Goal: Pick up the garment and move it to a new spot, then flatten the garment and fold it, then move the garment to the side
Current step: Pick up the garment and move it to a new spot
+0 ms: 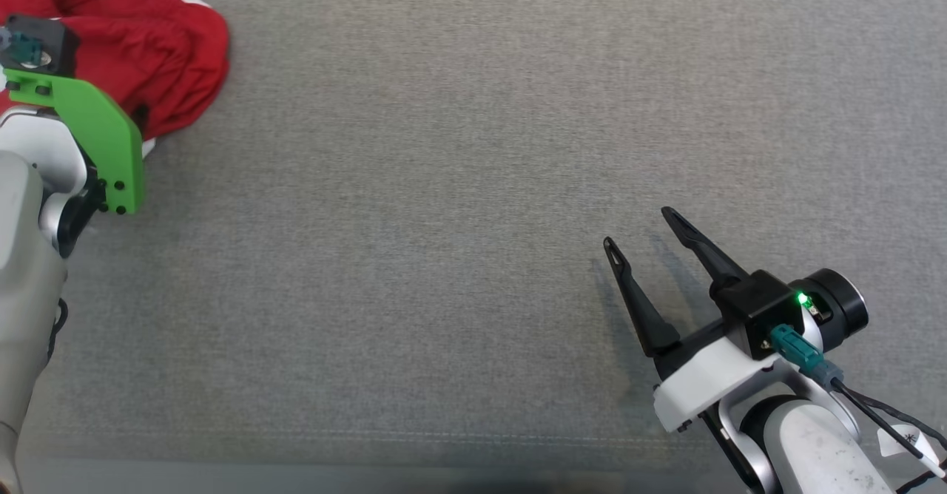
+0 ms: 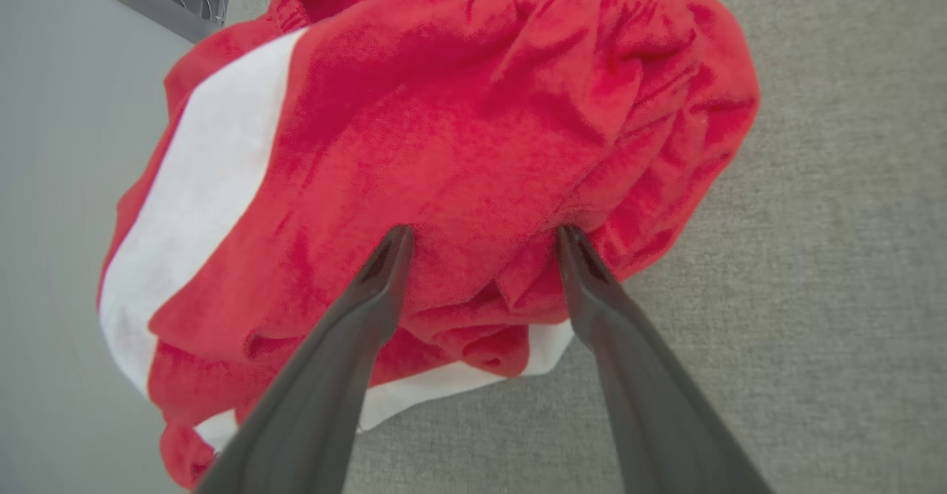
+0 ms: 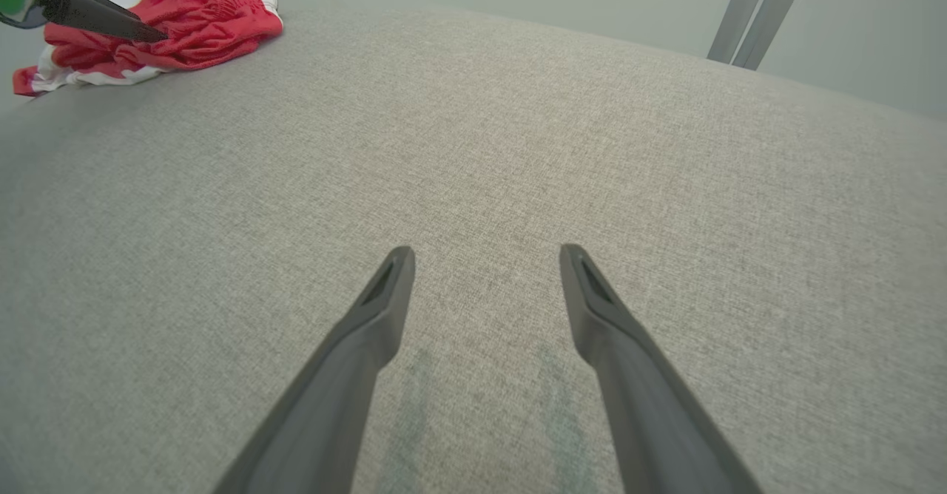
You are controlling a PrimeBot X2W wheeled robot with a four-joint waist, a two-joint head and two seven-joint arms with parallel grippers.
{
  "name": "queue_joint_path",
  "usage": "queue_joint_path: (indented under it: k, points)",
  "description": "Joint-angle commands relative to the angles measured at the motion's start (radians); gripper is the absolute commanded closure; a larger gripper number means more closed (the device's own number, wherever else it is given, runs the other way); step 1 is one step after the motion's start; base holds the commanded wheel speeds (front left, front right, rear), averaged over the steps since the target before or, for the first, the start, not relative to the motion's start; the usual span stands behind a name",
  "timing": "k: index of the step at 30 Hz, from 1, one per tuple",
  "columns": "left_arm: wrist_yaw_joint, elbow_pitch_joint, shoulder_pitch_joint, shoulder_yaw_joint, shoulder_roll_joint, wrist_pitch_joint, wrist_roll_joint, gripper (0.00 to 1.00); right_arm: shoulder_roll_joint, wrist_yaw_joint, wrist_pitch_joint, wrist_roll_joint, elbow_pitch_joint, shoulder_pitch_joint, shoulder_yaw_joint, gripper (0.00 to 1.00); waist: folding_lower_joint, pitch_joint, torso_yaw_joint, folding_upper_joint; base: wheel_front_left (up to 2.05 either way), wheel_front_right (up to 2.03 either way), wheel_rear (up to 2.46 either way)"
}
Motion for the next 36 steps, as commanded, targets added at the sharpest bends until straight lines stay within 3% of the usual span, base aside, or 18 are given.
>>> queue_joint_path:
  k: [1, 3, 4, 5, 14, 23, 36]
  points:
    - [0.008, 0.010, -0.011, 0.000, 0.006, -0.008, 0.006, 0.00, -0.003, -0.001, -0.003, 0.010, -0.003, 0.010, 0.002, 0.00, -0.0002, 0.011, -0.033, 0.0000, 0.00, 0.00, 0.00]
    - [0.020, 0.040, -0.016, 0.002, 0.001, -0.011, 0.001, 0.06, -0.004, -0.001, -0.001, 0.009, -0.003, 0.013, 0.006, 0.00, -0.0002, 0.009, -0.044, 0.0000, 0.00, 0.00, 0.00]
    - [0.019, 0.055, -0.020, 0.002, -0.002, -0.008, -0.001, 0.64, -0.004, -0.001, -0.001, 0.010, -0.004, 0.014, 0.006, 0.00, -0.0002, 0.009, -0.048, 0.0000, 0.00, 0.00, 0.00]
    - [0.021, 0.067, -0.022, 0.003, -0.006, -0.007, -0.006, 1.00, -0.005, -0.001, -0.001, 0.011, -0.005, 0.013, 0.006, 0.00, -0.0002, 0.009, -0.050, 0.0000, 0.00, 0.00, 0.00]
    - [0.021, 0.111, -0.057, 0.002, -0.024, -0.080, -0.001, 1.00, 0.014, -0.001, -0.024, 0.020, 0.031, 0.004, 0.005, 0.00, -0.0002, -0.026, -0.046, 0.0000, 0.00, 0.00, 0.00]
    - [-0.007, 0.056, -0.060, 0.002, -0.029, -0.188, -0.032, 1.00, 0.059, -0.001, -0.082, 0.048, 0.121, -0.010, 0.004, 0.00, -0.0002, -0.161, -0.070, 0.0000, 0.00, 0.00, 0.00]
    - [-0.015, -0.089, -0.067, -0.038, -0.148, -0.257, -0.065, 1.00, 0.085, -0.001, -0.143, 0.090, 0.242, 0.022, 0.014, 0.00, -0.0002, -0.349, -0.160, 0.0000, 0.00, 0.00, 0.00]
